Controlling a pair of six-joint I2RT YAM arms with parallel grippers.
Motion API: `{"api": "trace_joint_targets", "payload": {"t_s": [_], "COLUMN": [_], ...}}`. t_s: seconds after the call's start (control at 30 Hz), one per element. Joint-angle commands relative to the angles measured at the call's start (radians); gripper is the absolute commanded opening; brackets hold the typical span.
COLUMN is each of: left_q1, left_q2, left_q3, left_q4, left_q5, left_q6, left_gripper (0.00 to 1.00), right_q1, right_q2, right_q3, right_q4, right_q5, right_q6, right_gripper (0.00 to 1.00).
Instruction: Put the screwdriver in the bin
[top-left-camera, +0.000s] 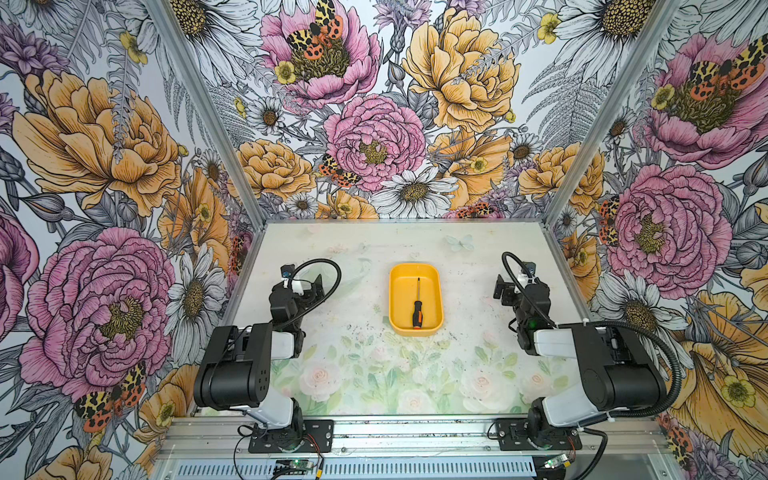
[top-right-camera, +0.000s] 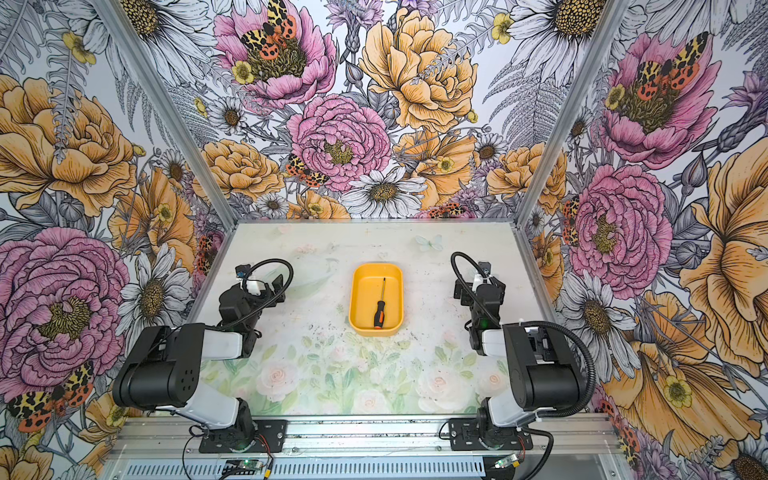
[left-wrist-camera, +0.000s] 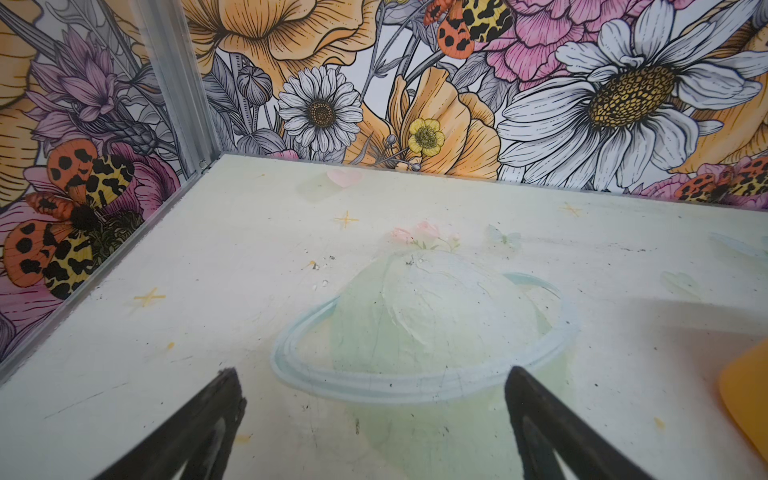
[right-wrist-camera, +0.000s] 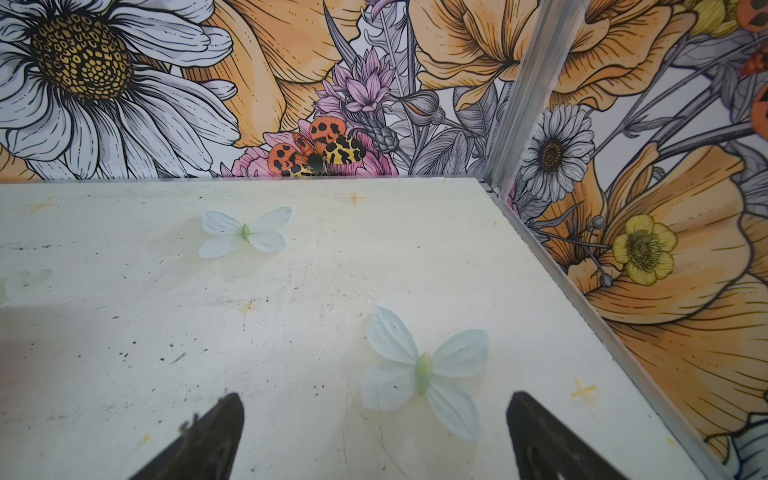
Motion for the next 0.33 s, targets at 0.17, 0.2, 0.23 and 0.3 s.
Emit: {"api": "trace_joint_targets", "payload": {"t_s": [0.17, 0.2, 0.23, 0.3], "left_q1": [-0.018, -0.019, -0.019, -0.019], "left_q2": [0.001, 0.001, 0.001, 0.001], "left_q3": [0.016, 0.017, 0.016, 0.016], "left_q4": [0.016, 0.016, 0.015, 0.016], "left_q5": [-0.035, -0.036, -0.036, -0.036], "left_q6": [0.022, 0.022, 0.022, 0.022], "left_gripper": [0.99, 0.99, 0.99, 0.99], "right_q1": [-0.005, -0.005, -0.005, -0.005], "right_q2": [0.014, 0.013, 0.013, 0.013], "right_q3": [0.007, 0.007, 0.008, 0.007], "right_q4": [0.017, 0.018, 0.018, 0.018], "right_q5": [-0.014, -0.014, -0.014, -0.015], "right_q6": [0.007, 0.008, 0.008, 0.007], "right_gripper": [0.99, 0.99, 1.00, 0.99]}}
